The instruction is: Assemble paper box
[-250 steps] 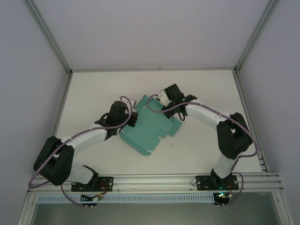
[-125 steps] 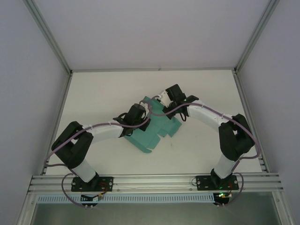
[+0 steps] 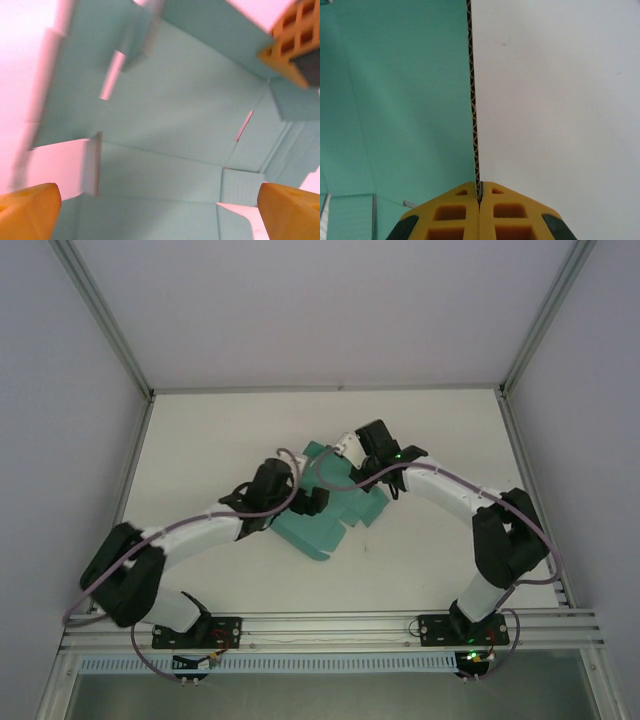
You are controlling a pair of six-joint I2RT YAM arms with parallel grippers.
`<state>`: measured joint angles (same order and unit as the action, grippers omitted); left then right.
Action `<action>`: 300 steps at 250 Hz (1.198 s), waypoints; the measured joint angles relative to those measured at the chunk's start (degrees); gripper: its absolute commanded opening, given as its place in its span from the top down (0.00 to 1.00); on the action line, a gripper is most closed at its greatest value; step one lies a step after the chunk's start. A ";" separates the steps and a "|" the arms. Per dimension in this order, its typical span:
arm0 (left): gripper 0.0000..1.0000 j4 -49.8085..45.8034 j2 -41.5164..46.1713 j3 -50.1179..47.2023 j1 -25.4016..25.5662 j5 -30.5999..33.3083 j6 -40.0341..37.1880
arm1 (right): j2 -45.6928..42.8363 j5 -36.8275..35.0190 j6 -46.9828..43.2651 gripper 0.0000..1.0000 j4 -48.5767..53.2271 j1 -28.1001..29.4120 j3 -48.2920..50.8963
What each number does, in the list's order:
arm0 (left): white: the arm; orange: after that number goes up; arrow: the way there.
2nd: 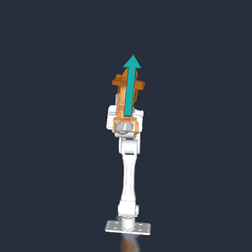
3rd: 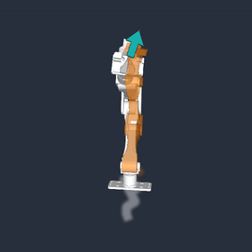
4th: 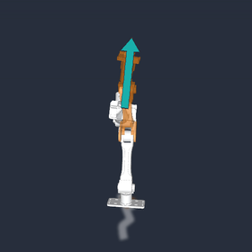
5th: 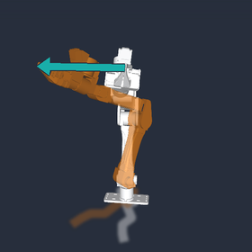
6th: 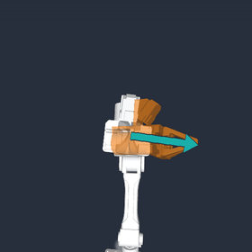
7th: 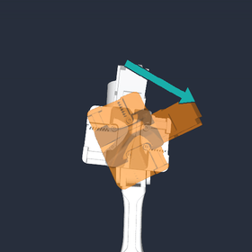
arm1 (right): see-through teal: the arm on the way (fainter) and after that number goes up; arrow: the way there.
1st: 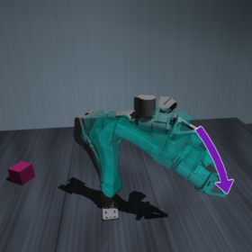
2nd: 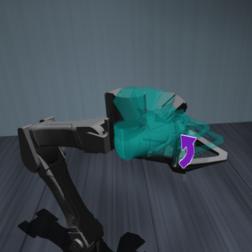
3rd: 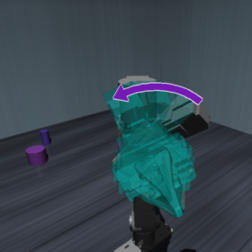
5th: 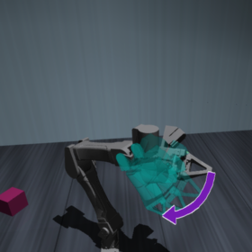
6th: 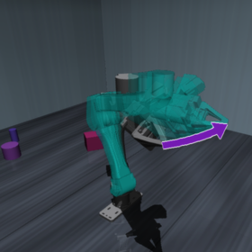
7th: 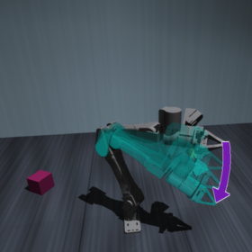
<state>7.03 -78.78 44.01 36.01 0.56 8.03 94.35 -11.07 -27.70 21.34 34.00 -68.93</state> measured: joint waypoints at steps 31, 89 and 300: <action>0.00 -2.14 7.93 -0.37 -3.80 2.10 4.74 | -1.07 -4.90 -6.14 1.00 -1.86 1.07 0.00; 0.00 -9.03 11.65 -0.39 -11.08 7.13 13.09 | -0.35 -16.83 -20.50 1.00 -11.80 6.56 0.72; 0.14 -0.63 -14.10 3.41 -16.48 -4.13 11.74 | 12.94 -31.34 -47.56 1.00 -58.18 11.06 15.78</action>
<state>6.39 -92.88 47.42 19.53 -3.57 19.77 107.28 -42.41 -75.26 -36.84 45.06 -53.15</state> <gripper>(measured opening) 0.886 0.047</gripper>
